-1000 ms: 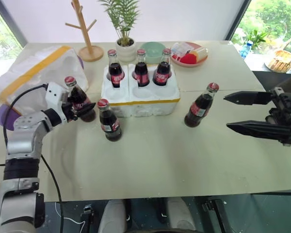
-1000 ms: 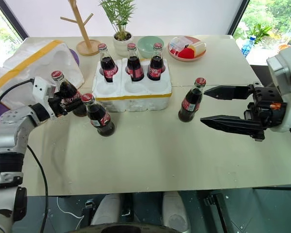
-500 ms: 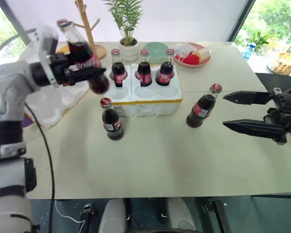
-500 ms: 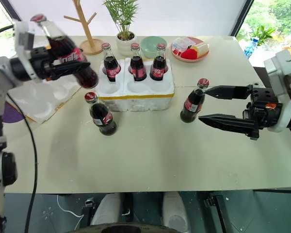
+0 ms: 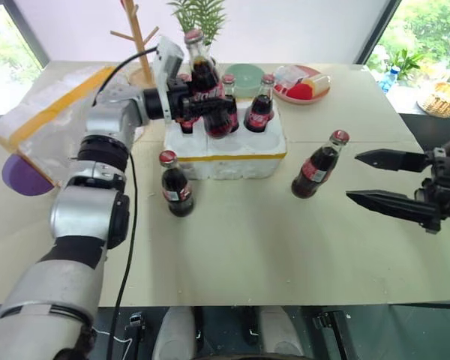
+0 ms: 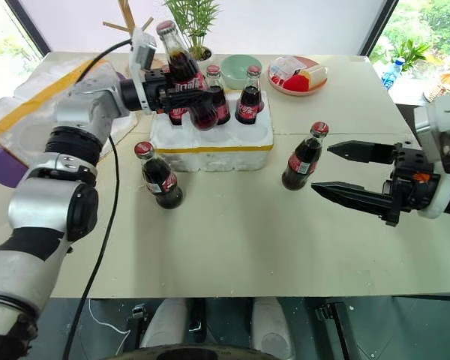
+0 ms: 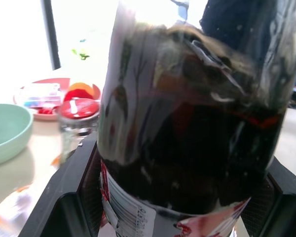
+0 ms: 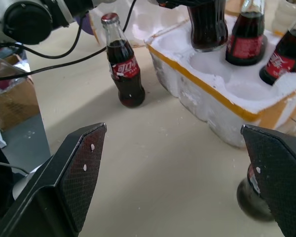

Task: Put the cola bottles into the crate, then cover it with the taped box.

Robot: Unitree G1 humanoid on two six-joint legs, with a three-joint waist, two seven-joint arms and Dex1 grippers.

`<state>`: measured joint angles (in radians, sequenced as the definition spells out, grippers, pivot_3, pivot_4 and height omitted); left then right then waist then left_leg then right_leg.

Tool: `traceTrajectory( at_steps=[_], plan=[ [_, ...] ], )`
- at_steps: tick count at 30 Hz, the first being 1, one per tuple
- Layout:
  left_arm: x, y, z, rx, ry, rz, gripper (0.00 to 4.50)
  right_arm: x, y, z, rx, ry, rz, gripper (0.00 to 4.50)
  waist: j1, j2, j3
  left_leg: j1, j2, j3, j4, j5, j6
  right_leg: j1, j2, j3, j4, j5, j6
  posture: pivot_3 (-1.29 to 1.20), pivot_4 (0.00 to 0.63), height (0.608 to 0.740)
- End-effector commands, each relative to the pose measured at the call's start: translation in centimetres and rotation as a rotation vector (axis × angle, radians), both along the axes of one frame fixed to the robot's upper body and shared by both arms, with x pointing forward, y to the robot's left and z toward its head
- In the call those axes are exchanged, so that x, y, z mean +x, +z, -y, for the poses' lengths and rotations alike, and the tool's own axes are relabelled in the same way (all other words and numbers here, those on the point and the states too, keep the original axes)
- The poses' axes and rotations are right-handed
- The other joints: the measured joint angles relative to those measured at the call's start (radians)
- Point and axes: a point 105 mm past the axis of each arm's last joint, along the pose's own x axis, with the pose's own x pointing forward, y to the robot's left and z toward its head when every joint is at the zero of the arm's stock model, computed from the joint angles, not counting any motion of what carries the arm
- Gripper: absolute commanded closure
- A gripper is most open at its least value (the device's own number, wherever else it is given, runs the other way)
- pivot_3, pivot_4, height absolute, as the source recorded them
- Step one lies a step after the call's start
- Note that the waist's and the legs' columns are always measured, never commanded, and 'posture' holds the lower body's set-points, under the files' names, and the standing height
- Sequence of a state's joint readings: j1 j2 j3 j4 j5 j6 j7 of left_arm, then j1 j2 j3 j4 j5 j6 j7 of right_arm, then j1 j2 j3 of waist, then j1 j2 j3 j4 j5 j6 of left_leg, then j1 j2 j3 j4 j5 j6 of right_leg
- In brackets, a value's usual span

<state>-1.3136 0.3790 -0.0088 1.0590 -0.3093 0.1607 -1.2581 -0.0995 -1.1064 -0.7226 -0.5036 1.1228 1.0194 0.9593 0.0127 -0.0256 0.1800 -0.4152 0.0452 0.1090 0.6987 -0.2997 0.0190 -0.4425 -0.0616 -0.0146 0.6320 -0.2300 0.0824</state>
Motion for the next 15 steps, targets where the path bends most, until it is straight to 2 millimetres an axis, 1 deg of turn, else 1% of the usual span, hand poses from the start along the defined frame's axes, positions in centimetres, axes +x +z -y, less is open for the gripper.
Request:
traceTrajectory(
  at_steps=[1, 4, 8, 11, 14, 15],
  plan=[
    [-0.4, 3.0, 0.9, -0.057, -0.034, 0.117, 1.68, -0.6, 0.7, 0.0, 0.005, -0.012, 0.048, 0.00, -0.001, 0.000, 0.000, 0.000, 0.000, 0.000, 0.000, 0.000, 0.000, 0.000, 0.000, 0.000, 0.000, 0.000, 0.000, 0.00, 0.150, 0.740],
    [-0.1, 1.5, 1.5, -0.019, -0.020, 0.118, 1.68, -0.6, 0.5, 0.1, 0.008, -0.024, 0.045, 0.00, 0.000, 0.000, 0.000, 0.000, 0.000, -0.001, 0.001, 0.000, 0.000, 0.000, 0.000, 0.000, 0.000, 0.001, 0.001, 0.00, 0.150, 0.740],
    [0.1, -1.3, 2.2, 0.089, -0.005, 0.141, 1.68, -0.5, 0.4, 0.1, 0.007, -0.031, 0.045, 0.00, 0.000, 0.000, 0.000, 0.000, 0.000, -0.001, 0.001, 0.000, 0.000, 0.000, 0.000, 0.000, 0.000, 0.001, 0.001, 0.00, 0.150, 0.740],
    [0.8, -3.5, 2.2, 0.186, 0.049, 0.150, 1.68, -0.1, 0.4, 0.2, 0.009, -0.035, 0.050, 0.00, 0.000, 0.000, 0.000, 0.000, 0.000, -0.001, 0.001, 0.000, 0.000, 0.000, 0.000, 0.000, 0.000, 0.001, 0.001, 0.00, 0.150, 0.740],
    [1.1, -4.5, 1.9, 0.230, 0.082, 0.136, 1.68, 0.1, 0.4, 0.0, 0.011, -0.028, 0.053, 0.00, -0.001, 0.000, 0.000, 0.000, 0.000, -0.001, 0.001, 0.000, 0.000, 0.000, 0.000, 0.000, 0.000, 0.001, 0.001, 0.00, 0.150, 0.740],
    [1.2, -4.7, 1.8, 0.235, 0.084, 0.131, 1.18, 0.1, 0.4, 0.0, 0.011, -0.023, 0.052, 0.00, -0.001, 0.000, 0.000, 0.000, 0.000, -0.001, 0.001, 0.000, 0.000, 0.000, 0.000, 0.000, 0.000, 0.001, 0.001, 0.00, 0.150, 0.740]
  ],
)
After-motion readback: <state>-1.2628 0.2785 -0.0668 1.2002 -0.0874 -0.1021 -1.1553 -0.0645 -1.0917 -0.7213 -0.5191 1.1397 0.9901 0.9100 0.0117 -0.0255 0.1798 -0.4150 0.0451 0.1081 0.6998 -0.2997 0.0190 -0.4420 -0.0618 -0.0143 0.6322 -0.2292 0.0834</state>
